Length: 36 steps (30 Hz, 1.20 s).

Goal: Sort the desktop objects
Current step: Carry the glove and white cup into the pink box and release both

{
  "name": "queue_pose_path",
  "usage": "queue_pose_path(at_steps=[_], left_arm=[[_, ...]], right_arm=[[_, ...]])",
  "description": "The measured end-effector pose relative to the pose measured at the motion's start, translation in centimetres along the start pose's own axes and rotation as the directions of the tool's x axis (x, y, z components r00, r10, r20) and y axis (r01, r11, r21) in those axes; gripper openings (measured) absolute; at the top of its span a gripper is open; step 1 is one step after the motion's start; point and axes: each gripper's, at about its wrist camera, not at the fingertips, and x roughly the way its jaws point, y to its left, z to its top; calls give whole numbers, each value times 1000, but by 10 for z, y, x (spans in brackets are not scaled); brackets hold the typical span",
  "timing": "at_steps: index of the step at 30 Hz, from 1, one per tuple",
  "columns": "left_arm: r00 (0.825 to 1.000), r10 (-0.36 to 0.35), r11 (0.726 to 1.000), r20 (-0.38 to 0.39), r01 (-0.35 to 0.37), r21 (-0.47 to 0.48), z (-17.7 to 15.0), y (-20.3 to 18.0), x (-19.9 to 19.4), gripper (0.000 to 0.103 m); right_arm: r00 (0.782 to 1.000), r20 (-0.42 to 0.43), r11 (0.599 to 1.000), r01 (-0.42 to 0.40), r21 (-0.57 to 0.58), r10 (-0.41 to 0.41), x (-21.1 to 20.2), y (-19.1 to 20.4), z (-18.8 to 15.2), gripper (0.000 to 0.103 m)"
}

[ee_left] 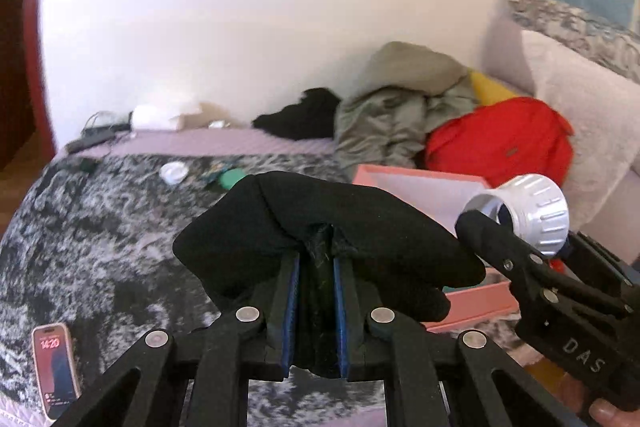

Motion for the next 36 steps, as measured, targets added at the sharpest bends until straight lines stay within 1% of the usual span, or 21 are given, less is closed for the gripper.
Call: queue_pose_path(at_steps=[3,5,9,12,15,19,21,23,24,26,28,29,30,31,32,33,36], left_arm=[[999,-32,999,-4,33,44,4,-31,7,10],[998,-56,996,-16,57,67,7,-51,15,10],[995,-90,989,-32,93,118,15,-93,37,10],[993,-111,981,-38,115,155,27,-121,57,10],[990,-133,974,-37,137,182,44,-147,80,10],[985,-160,965,-57,168,199,61,-169,121,11],[983,-170,962,-74,182,203,67,-178,145,11],[979,-178,960,-100,196,202,73,-185,173,12],[976,-180,960,-121,202,197,74,-187,191,16],[969,-177,959,-173,209,189,76,-191,230,31],[957,-162,960,-241,210,186,75,-193,273,81],[954,-140,963,-264,194,188,72,-191,291,85],[952,-115,966,-283,174,192,69,-189,309,85],[948,-93,969,-306,156,189,66,-183,325,85],[944,-85,973,-318,148,178,63,-176,333,85],[942,-82,976,-326,142,164,60,-168,340,85],[936,-56,986,-347,107,130,53,-145,353,85]], right_arm=[[998,33,998,61,5,-61,-39,-20,-4,58],[994,47,995,102,17,-103,-57,-38,-4,58],[981,65,981,181,65,-185,-83,-84,-5,58],[967,73,965,237,111,-246,-92,-125,-1,58],[951,92,948,281,146,-296,-96,-162,7,58],[924,106,923,349,161,-367,-88,-203,20,58],[916,99,914,368,171,-388,-76,-226,26,58],[914,82,908,380,178,-398,-55,-247,31,58],[912,73,905,385,181,-403,-44,-258,33,58],[912,47,900,393,186,-408,-16,-271,36,58],[912,4,896,402,189,-410,20,-289,35,59],[912,-17,894,406,189,-411,38,-298,34,59],[904,-75,886,427,178,-420,65,-310,31,66],[896,-111,879,443,174,-430,81,-317,27,85],[887,-146,872,459,169,-439,96,-325,22,91],[876,-180,865,475,163,-447,112,-332,18,93],[882,-183,868,463,178,-433,127,-340,7,94]])
